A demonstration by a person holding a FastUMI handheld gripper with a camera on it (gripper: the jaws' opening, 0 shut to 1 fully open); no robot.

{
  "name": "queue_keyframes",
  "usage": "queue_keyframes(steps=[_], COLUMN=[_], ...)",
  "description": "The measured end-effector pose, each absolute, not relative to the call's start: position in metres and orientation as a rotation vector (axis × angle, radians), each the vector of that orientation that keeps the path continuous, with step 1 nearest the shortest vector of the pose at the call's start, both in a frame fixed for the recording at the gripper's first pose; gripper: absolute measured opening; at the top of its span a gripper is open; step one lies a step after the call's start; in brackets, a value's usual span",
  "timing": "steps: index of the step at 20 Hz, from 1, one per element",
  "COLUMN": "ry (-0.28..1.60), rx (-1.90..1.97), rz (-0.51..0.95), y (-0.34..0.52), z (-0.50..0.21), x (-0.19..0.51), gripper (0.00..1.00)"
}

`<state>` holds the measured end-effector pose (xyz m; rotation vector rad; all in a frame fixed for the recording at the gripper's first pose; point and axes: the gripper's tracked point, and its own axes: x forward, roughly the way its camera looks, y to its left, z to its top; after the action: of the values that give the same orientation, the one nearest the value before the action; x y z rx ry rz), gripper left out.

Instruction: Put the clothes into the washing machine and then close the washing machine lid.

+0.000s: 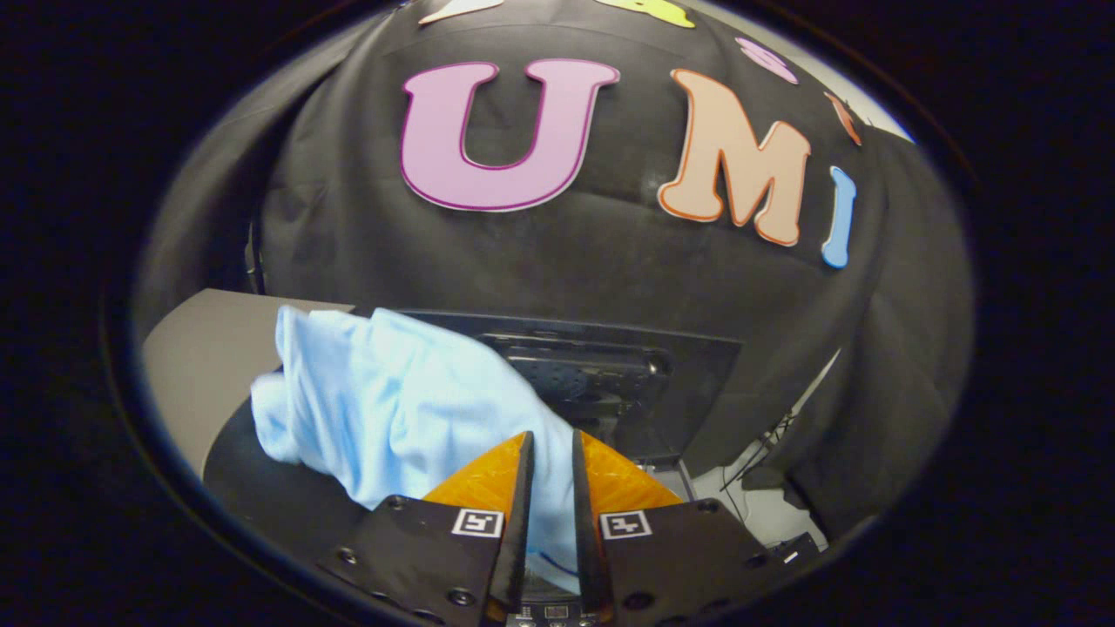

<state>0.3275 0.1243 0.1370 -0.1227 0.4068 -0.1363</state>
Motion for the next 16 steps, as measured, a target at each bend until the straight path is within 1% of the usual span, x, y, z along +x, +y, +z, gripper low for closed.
queue_keyframes(steps=[2, 12, 16], ry=[0.409, 0.441, 0.405], rx=[-0.103, -0.108, -0.116], rz=[-0.143, -0.114, -0.105], y=[0.118, 0.113, 0.115], z=[0.131, 0.102, 0.105], x=[0.327, 0.313, 0.312], gripper=[0.23, 0.24, 0.23])
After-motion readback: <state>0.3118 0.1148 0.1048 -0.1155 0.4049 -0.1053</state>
